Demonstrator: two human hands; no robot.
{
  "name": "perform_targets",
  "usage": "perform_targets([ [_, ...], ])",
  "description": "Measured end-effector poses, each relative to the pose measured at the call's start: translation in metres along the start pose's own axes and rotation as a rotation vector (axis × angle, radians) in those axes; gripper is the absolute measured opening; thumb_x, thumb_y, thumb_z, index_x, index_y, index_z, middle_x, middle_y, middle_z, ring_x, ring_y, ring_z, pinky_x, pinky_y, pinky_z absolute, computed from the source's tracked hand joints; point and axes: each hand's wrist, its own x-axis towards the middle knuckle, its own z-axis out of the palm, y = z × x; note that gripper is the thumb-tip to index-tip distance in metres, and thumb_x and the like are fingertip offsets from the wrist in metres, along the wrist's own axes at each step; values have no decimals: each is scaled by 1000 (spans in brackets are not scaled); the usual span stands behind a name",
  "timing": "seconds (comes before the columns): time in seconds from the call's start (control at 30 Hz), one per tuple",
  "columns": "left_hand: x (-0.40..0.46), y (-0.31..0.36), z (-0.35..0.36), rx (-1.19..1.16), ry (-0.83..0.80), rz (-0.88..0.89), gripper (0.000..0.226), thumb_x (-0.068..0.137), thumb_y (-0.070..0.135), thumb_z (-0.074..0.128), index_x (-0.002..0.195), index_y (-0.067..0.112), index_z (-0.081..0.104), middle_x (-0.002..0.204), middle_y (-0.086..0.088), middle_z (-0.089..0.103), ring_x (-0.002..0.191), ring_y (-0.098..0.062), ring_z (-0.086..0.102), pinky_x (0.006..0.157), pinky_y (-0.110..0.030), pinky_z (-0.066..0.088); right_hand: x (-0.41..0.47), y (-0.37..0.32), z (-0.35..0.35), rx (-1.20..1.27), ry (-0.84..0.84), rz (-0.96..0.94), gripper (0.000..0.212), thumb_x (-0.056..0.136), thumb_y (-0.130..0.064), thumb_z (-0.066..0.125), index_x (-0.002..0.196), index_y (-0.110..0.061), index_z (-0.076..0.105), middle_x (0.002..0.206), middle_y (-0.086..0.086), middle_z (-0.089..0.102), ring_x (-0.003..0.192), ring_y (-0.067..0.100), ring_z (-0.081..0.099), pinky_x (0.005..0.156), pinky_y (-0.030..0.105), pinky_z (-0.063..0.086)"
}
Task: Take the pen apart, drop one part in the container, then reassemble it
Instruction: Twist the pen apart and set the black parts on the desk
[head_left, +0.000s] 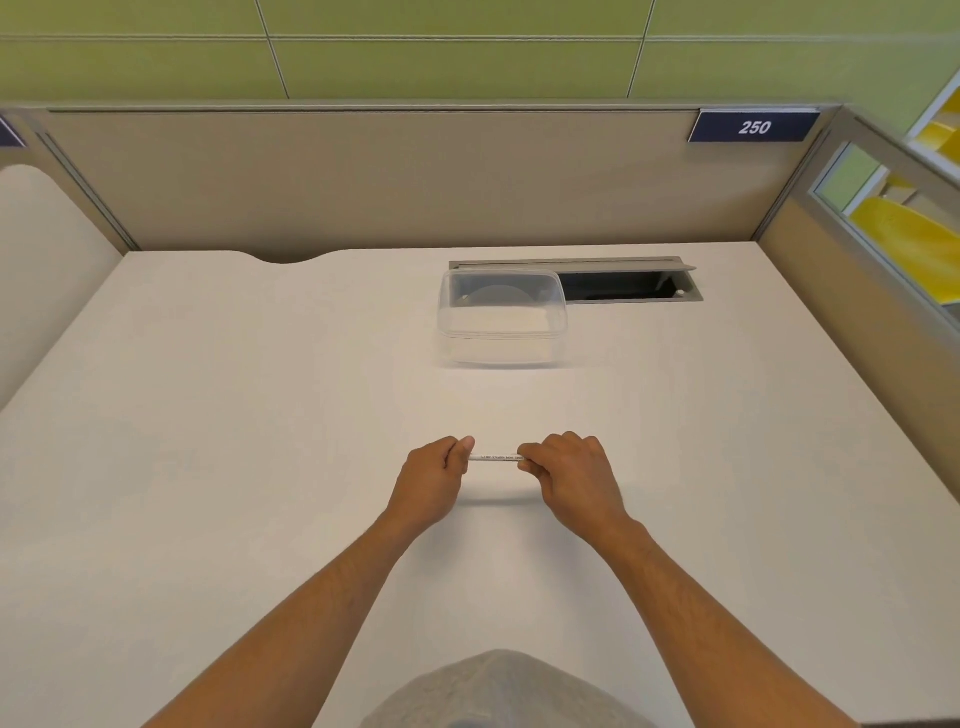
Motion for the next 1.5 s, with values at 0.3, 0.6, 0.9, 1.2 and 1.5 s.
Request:
perform_targets([
  [0.3,3,-2,-3,-223,-130,-155,54,97,53,42,59,14,47,57,0,41,51,-19,40,53,-29,39,-1,0,1,10,-10,7,18,90,-29,50,89,-23,66,66,-2,59,66,23,50,62,32,29],
  [0.6,0,-6,-4,-217,-105,10,13,96,23,57,88,13,60,76,1,59,63,-7,59,61,-30,47,0,3,-3,33,-11,39,22,90,-31,47,90,-23,67,64,-3,58,64,23,50,61,32,27],
  [0.9,1,-12,-4,-138,-156,-6,28,98,33,48,74,21,56,66,-1,59,62,-16,55,66,-38,46,-5,4,-1,14,-4,25,19,88,-30,50,89,-24,67,64,-3,58,63,23,51,60,34,34],
  [1.2,1,-10,-6,-222,-140,-94,43,101,36,42,63,14,42,56,-1,41,53,-21,42,59,-31,38,-6,5,-1,3,21,33,16,87,-28,52,88,-24,67,64,-4,57,62,24,50,60,32,32],
  [1.5,-1,-12,-8,-402,-111,-101,28,98,31,52,90,6,65,78,-2,62,61,-15,58,60,-30,46,-7,6,0,24,-1,44,19,90,-29,50,90,-23,68,65,-3,59,64,24,51,60,33,32],
])
